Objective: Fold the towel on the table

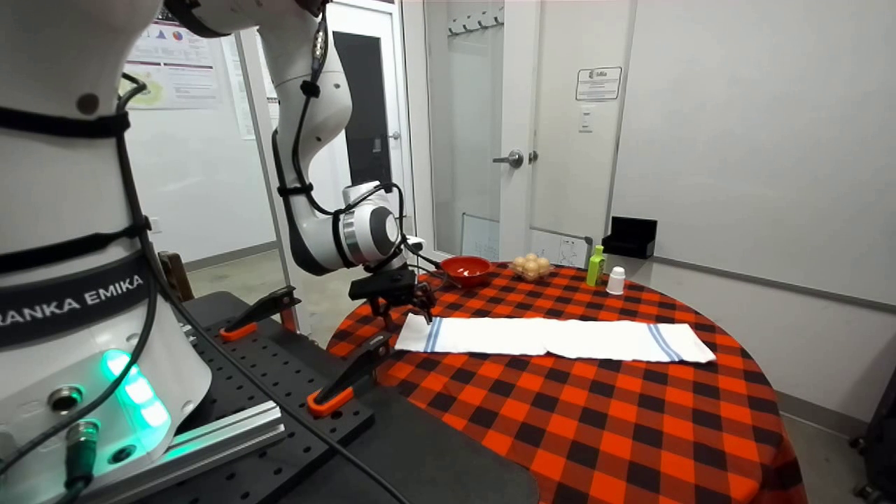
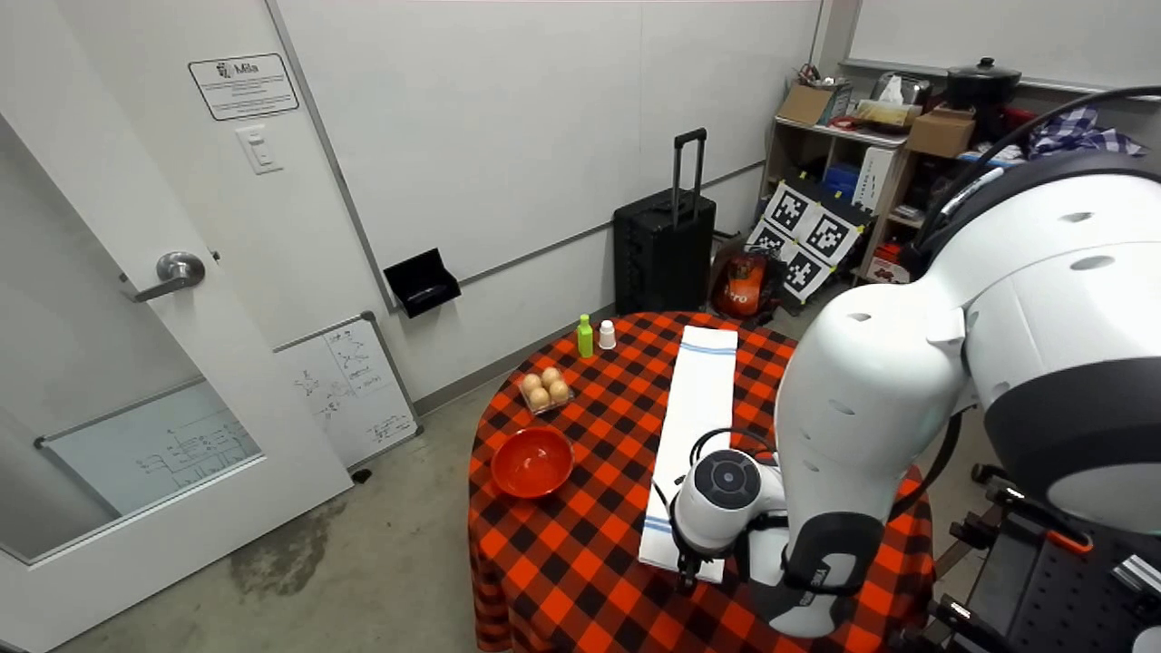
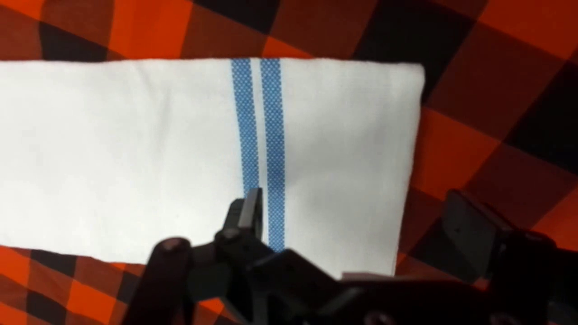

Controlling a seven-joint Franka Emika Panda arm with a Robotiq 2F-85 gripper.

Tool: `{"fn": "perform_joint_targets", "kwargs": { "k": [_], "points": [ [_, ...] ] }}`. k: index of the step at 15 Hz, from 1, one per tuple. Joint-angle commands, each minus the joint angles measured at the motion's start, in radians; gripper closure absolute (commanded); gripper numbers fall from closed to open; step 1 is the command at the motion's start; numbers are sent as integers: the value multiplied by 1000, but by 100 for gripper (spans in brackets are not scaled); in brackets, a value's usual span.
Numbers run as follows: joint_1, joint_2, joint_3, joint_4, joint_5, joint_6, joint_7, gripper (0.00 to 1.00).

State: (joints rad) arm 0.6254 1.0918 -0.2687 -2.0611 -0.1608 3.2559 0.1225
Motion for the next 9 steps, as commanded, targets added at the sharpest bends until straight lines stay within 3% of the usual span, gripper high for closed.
{"fn": "perform_joint_targets", "kwargs": {
  "k": [1,9],
  "points": [
    [43,46,-28,27,61,23,-42,0],
    [40,65,-18,40,77,8,-53,1]
  ]
}}
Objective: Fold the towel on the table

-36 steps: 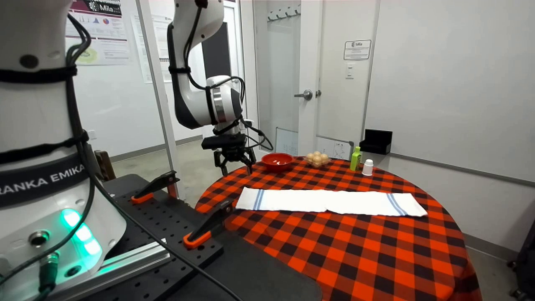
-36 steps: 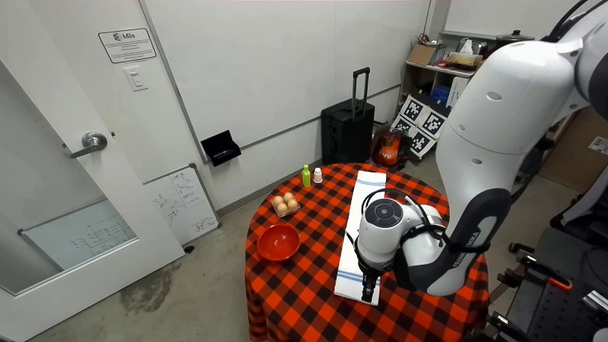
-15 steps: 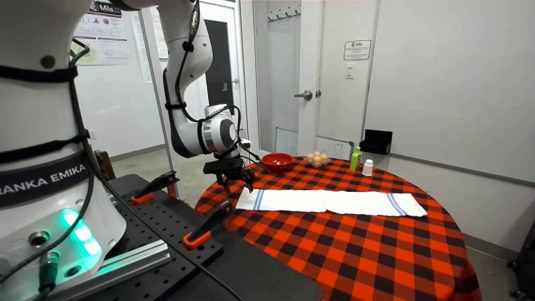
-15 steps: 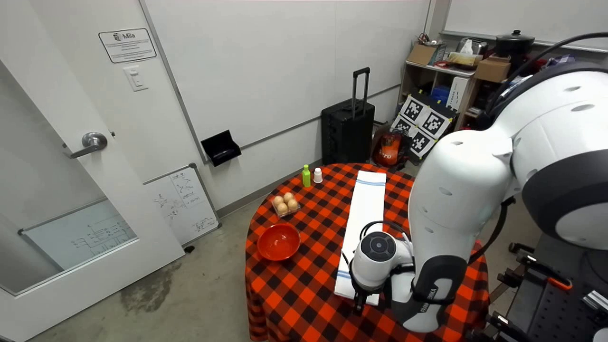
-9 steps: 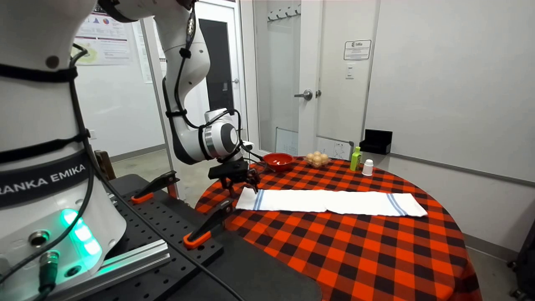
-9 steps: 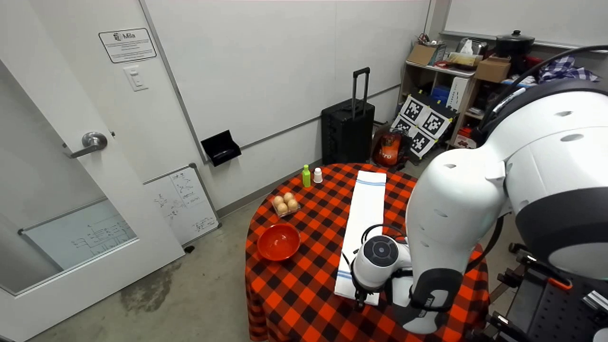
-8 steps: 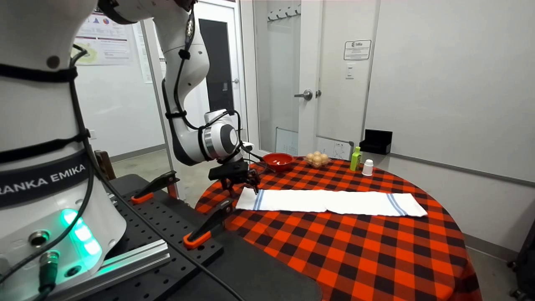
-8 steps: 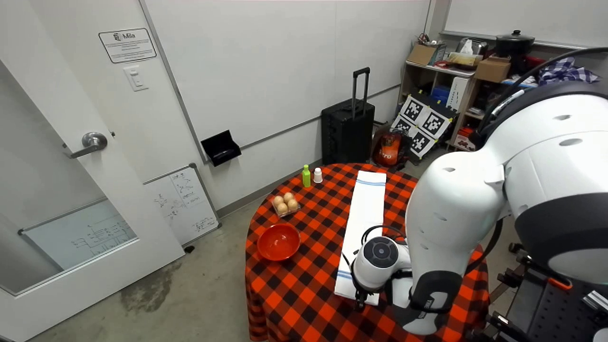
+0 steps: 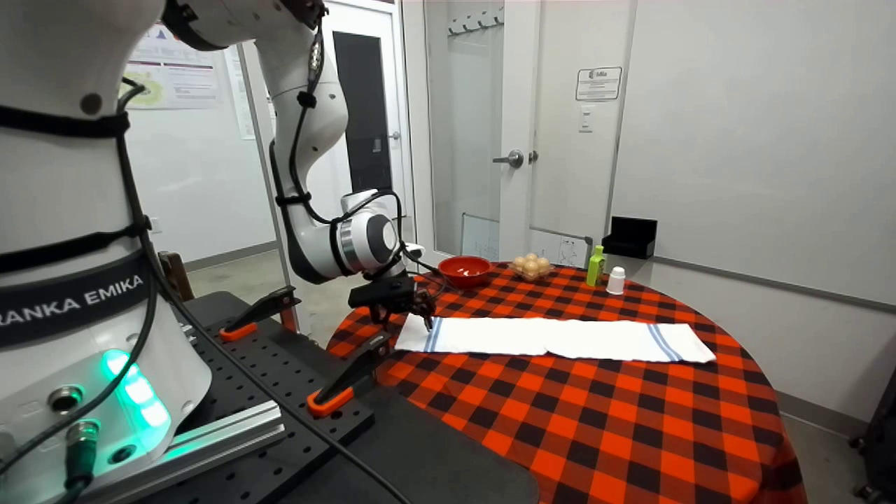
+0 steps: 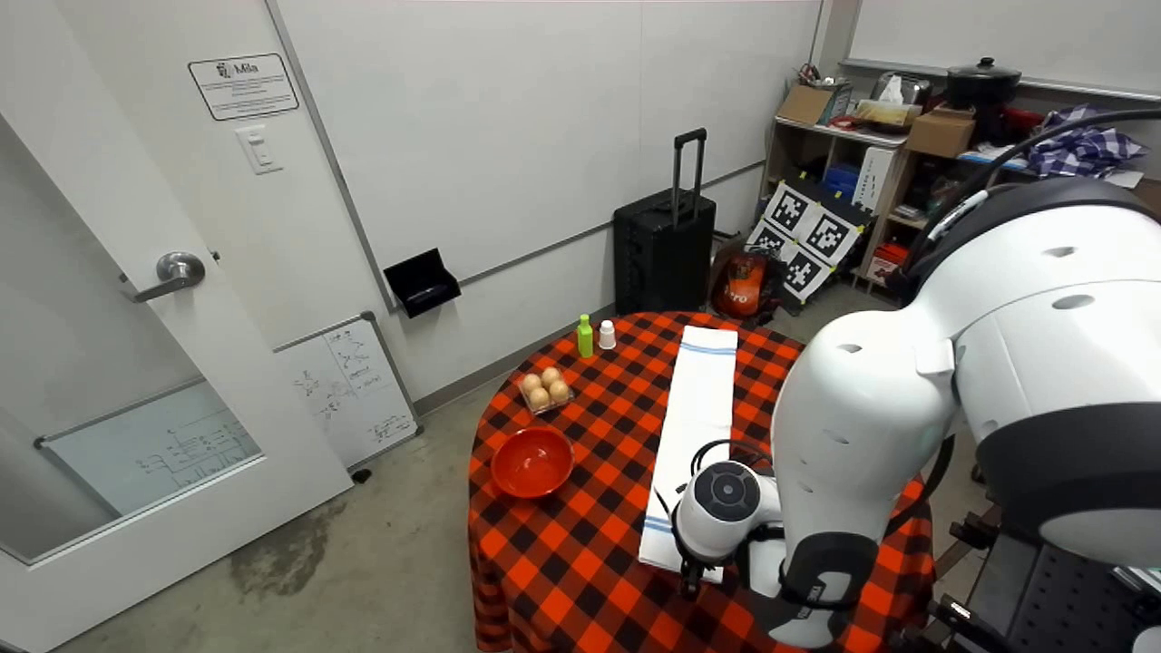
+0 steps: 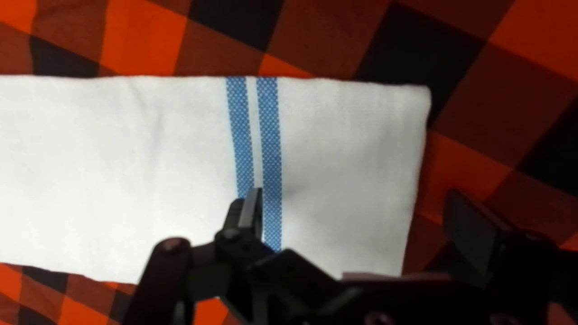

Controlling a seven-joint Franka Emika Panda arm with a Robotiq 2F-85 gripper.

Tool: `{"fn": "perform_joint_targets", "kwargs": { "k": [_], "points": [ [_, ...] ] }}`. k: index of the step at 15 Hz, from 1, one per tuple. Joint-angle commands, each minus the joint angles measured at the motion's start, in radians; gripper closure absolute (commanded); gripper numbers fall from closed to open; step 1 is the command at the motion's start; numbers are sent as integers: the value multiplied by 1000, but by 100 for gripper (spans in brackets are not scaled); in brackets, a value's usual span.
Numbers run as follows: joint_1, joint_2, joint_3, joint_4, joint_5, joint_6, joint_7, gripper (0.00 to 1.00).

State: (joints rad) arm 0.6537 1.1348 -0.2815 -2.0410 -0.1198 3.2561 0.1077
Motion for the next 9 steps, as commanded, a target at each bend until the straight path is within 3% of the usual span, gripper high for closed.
{"fn": "perform_joint_targets", "kwargs": {
  "k": [1,2,3,9],
  "points": [
    [11,23,-5,21,34,6,-42,6],
    [5,21,1,20,32,1,-46,26],
    [2,20,3,20,30,-3,-51,27],
    [-9,13,15,17,24,-12,-66,73]
  ]
}}
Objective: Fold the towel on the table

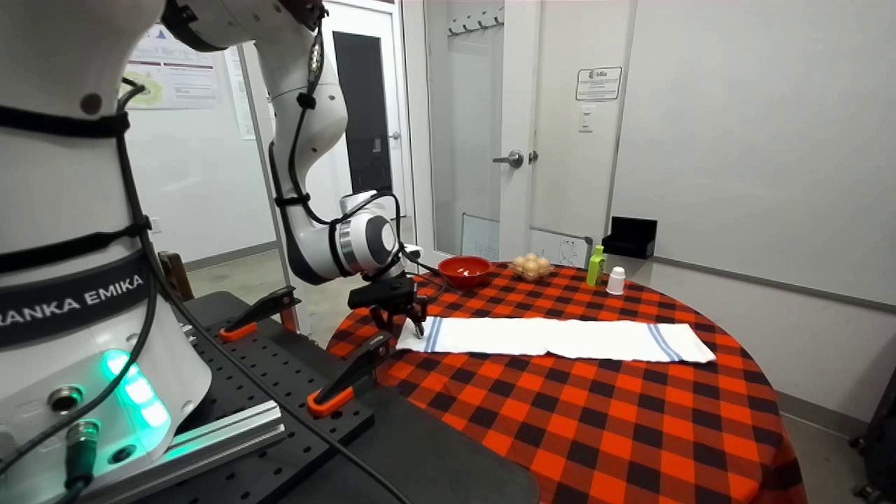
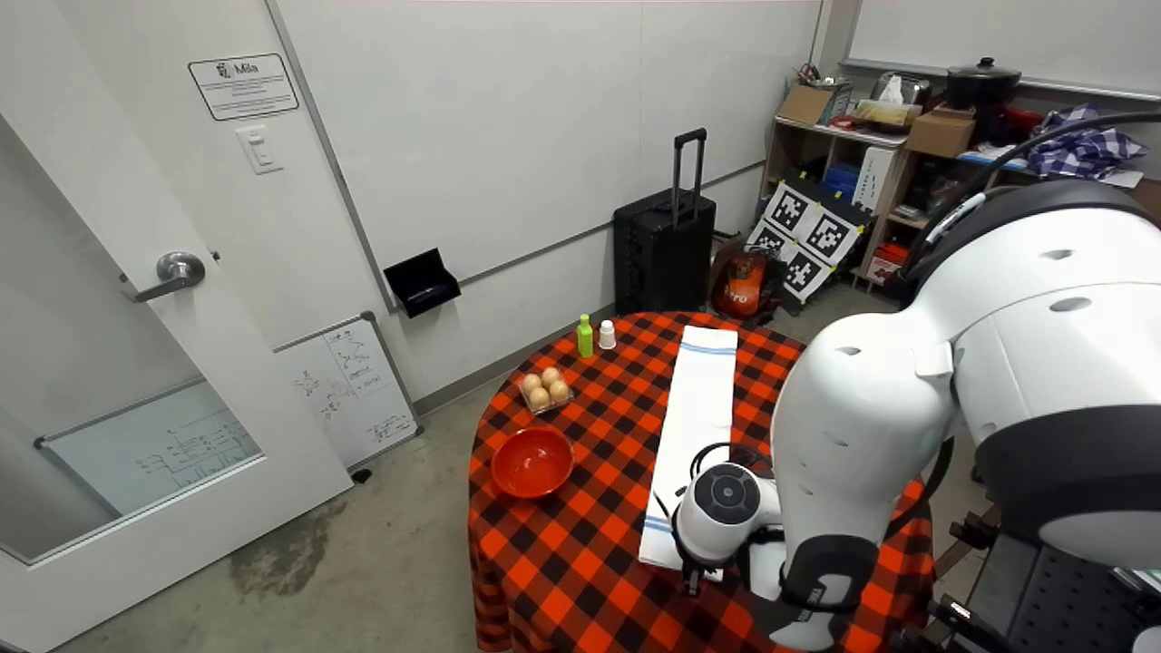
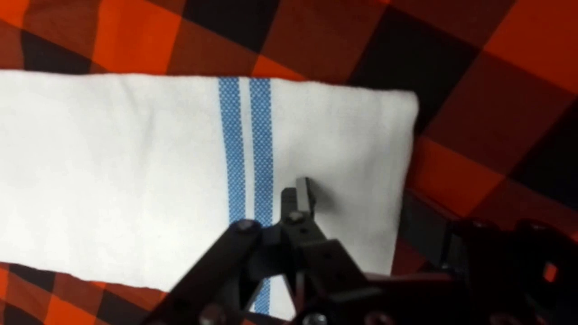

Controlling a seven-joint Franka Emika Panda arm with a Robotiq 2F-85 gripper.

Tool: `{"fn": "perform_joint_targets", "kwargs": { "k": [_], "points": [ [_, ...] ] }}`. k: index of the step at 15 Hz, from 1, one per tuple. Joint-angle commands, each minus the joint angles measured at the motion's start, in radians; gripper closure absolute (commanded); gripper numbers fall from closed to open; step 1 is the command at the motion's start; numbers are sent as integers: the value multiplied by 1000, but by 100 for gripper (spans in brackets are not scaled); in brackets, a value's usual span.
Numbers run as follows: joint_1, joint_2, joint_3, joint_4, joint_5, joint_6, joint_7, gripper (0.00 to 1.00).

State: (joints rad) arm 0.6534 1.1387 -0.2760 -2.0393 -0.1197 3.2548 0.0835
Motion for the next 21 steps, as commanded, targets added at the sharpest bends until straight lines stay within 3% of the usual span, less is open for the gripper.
{"fn": "perform_joint_targets", "kwargs": {
  "k": [1,4,7,15,21],
  "points": [
    [-19,2,19,12,21,-11,-47,80],
    [-107,-76,104,-24,2,-19,-69,100],
    [-209,-167,214,-44,-10,-30,-96,100],
    [-383,-381,474,-68,-4,-68,-123,99],
    [-522,-472,724,-92,24,-118,-127,99]
  ]
}}
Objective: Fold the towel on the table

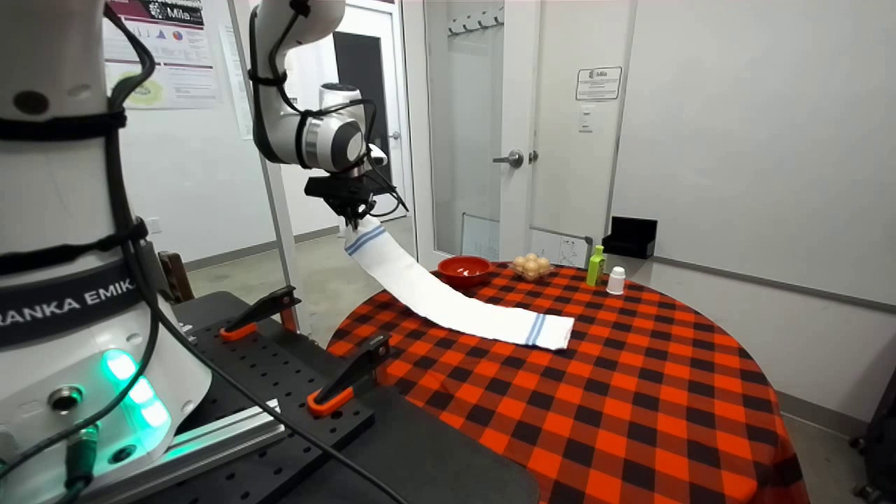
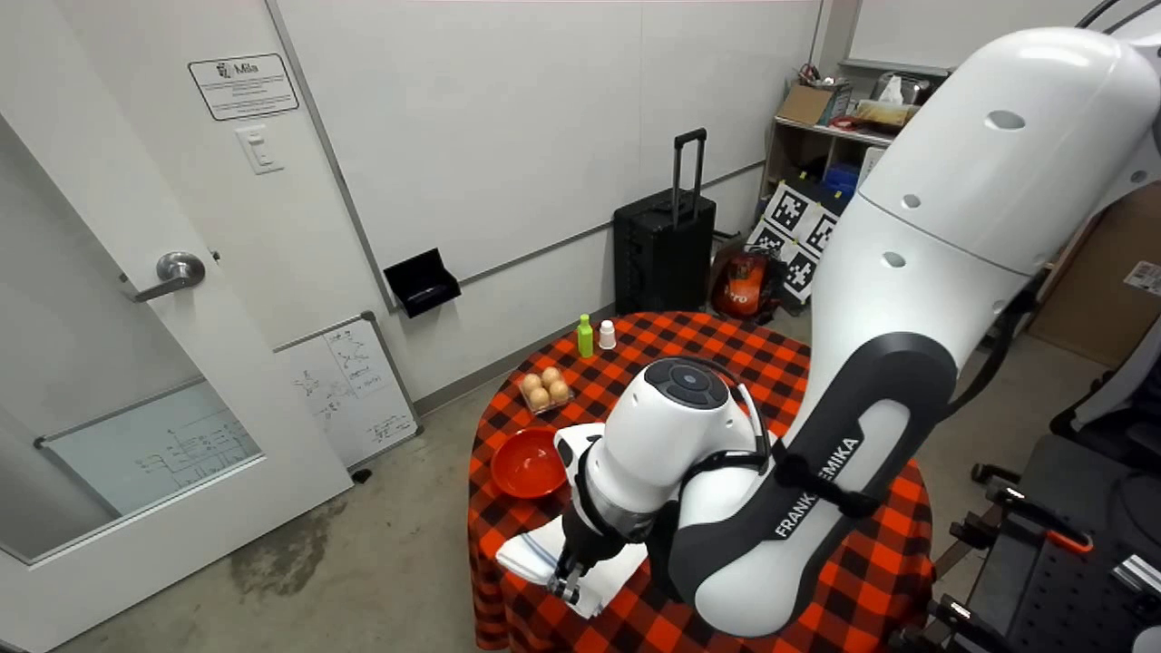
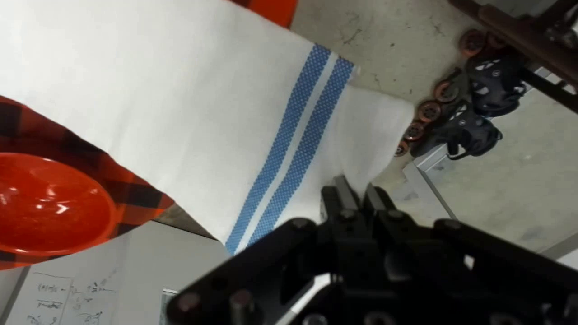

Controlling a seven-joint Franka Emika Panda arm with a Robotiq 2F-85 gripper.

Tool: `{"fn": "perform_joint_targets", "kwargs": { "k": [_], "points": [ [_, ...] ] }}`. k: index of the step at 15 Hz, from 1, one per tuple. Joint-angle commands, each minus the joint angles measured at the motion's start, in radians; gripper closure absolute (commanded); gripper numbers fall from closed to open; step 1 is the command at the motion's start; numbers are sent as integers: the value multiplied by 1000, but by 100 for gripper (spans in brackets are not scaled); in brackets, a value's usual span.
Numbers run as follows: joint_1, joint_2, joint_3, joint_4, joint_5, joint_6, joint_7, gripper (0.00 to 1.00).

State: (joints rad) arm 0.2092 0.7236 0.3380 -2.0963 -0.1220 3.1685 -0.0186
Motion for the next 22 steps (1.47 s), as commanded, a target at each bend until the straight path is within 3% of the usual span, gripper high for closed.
{"fn": "perform_joint_targets", "kwargs": {
  "k": [1,4,12,17,22],
  "points": [
    [-103,-65,147,-36,31,-38,-28,99],
    [-162,-85,209,-28,45,-53,-32,99],
    [-341,-77,236,-18,53,-78,-98,99],
    [-535,-4,307,-19,31,-192,-311,99],
    [-625,11,266,6,47,-352,-493,99]
  ]
}}
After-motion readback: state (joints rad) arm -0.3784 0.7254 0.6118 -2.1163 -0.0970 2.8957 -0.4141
